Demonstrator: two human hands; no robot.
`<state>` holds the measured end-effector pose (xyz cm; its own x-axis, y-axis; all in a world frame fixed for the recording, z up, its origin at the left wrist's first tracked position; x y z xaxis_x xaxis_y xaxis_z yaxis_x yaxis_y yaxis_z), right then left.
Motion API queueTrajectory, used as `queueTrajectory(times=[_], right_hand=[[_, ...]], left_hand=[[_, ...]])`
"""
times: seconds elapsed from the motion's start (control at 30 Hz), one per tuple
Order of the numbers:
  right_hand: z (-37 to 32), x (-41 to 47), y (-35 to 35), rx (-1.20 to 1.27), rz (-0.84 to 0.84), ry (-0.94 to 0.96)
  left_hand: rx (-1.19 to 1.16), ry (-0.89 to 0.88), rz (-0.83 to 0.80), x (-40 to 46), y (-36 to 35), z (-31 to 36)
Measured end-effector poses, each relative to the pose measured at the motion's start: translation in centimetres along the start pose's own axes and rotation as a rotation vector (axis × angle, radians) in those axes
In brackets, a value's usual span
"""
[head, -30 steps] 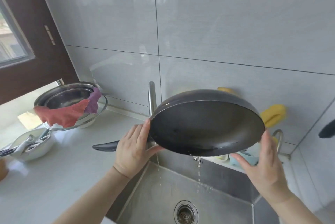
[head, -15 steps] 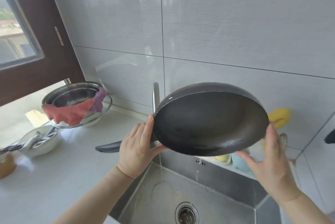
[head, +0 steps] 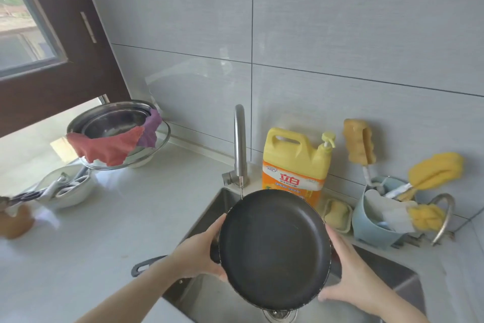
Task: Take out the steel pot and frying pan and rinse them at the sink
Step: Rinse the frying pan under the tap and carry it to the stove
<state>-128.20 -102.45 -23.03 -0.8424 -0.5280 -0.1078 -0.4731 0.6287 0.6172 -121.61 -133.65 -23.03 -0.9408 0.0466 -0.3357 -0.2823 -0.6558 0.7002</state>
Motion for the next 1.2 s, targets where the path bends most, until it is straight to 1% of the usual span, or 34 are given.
queueTrajectory(times=[0.1,0.2,0.23,0.33,0.4,0.47,0.5,0.6,0.67,0.73,0.77,0.83,0.9,0.97,1.03,1.07,1.13,1.2], right_hand=[[-0.5,1.7,-1.9,0.093,-0.039,-0.061],[-0.7,2.8,-3.9,0.159,-0.115,-0.168],[-0.6,3.0,-4.6,0.190,-0.136,-0.194],[-0.2,3.1,-7.1,0.307,-0.183,-0.244],[-0.1,2.8,-9.1,0.417,-0.174,-0.267],[-0.2,2.8,-11.0,0.529,-0.124,-0.304],[-0.5,2.9,-11.6,0.563,-0.079,-0.304],[-1.6,3.3,-11.9,0.548,0.084,-0.234],[-2.2,3.3,-10.7,0.482,0.198,-0.149],[-2.9,3.4,-8.2,0.400,0.291,-0.059],[-3.4,3.5,-6.8,0.357,0.306,-0.022],[-4.3,4.1,-3.7,0.252,0.275,0.041],[-5.0,4.6,-0.9,0.121,0.186,0.065],[-5.3,5.0,1.5,0.014,0.097,0.046],[-5.8,5.1,3.4,-0.044,0.025,0.016],[-6.0,5.0,4.0,-0.048,-0.009,-0.002],[-6.5,4.6,4.6,-0.033,-0.059,-0.028],[-7.0,4.0,4.3,0.061,-0.102,-0.022]], left_hand=[[-0.101,0.045,-0.157,0.3,1.5,-3.4],[-0.128,0.132,-0.326,-0.3,3.5,-4.3],[-0.093,0.154,-0.383,-0.5,4.4,-4.1],[0.103,0.222,-0.406,0.0,7.6,-3.4],[0.205,0.244,-0.381,0.7,9.3,-2.6],[0.345,0.174,-0.308,1.0,10.5,-0.9],[0.421,0.121,-0.244,1.0,11.2,0.1],[0.617,-0.011,-0.042,0.9,12.2,1.9],[0.648,-0.064,0.078,0.8,12.1,1.7],[0.573,-0.106,0.187,0.5,11.9,1.4],[0.522,-0.109,0.226,0.4,11.6,1.1],[0.399,-0.089,0.262,0.4,10.5,0.3],[0.254,-0.059,0.244,1.0,9.1,-0.7],[0.034,-0.064,0.155,1.4,7.3,-1.2],[-0.192,-0.079,0.012,1.8,5.1,-1.5],[-0.261,-0.076,-0.062,1.9,4.2,-1.6],[-0.301,-0.030,-0.195,1.8,3.2,-2.0],[-0.228,-0.002,-0.319,1.5,3.4,-1.9]])
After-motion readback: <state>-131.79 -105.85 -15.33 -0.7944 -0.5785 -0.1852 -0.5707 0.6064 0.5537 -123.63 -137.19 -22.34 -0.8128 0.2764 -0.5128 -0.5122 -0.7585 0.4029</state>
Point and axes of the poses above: each hand's wrist, its own x-axis towards the middle knuckle, its own y-axis out of the back of the hand, z = x × y, the point moved 6 cm from there along x, towards the middle knuckle, and after that the axes turned 3 degrees about z, right-handed, at the moved point
